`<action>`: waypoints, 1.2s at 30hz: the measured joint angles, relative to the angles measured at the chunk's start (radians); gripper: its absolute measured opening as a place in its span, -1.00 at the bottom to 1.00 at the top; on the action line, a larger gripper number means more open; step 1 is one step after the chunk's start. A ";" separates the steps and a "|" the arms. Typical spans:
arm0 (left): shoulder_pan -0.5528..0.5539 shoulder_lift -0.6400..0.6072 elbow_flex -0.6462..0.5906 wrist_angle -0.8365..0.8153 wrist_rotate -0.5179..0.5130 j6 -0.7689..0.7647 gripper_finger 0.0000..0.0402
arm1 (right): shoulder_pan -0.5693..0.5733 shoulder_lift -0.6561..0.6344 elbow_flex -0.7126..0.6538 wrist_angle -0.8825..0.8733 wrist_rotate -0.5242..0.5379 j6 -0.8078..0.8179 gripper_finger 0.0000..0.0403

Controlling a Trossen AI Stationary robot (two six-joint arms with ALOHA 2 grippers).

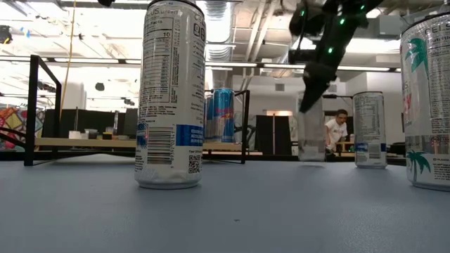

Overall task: Place canned beverage on shelf
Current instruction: Put the top white and pink soda can on the shelf aligned with the other white and pink soda can

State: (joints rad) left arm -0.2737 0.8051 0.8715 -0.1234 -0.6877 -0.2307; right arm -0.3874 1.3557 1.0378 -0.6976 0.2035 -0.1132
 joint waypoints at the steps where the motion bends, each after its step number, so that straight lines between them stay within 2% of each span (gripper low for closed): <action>1: 0.000 0.000 0.000 0.000 0.000 -0.003 0.84 | 0.019 -0.015 0.000 0.005 -0.001 -0.017 0.10; 5: 0.001 0.000 0.000 0.000 0.022 -0.019 0.84 | 0.103 -0.088 0.000 0.002 -0.015 -0.046 0.10; 10: 0.001 0.000 0.000 0.000 0.077 -0.019 0.84 | 0.214 -0.182 0.000 0.017 -0.203 -0.132 0.10; 15: 0.002 0.005 0.000 0.017 0.165 -0.044 0.84 | 0.357 -0.247 0.001 0.095 -0.221 -0.219 0.10; 22: 0.061 0.057 0.000 0.108 0.518 -0.096 0.84 | 0.540 -0.278 0.001 0.344 -0.238 -0.263 0.10; 27: 0.141 0.141 0.001 0.233 0.682 -0.165 0.84 | 0.631 -0.282 0.002 0.492 -0.227 -0.329 0.10; 32: 0.222 0.248 0.001 0.371 0.940 -0.242 0.84 | 0.701 -0.278 0.002 0.604 -0.234 -0.379 0.10; 36: 0.267 0.340 0.002 0.426 1.039 -0.315 0.84 | 0.750 -0.271 0.003 0.659 -0.233 -0.385 0.10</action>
State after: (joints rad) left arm -0.0067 1.1451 0.8730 0.3028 0.3516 -0.5458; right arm 0.3623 1.0848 1.0406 -0.0388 -0.0292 -0.4984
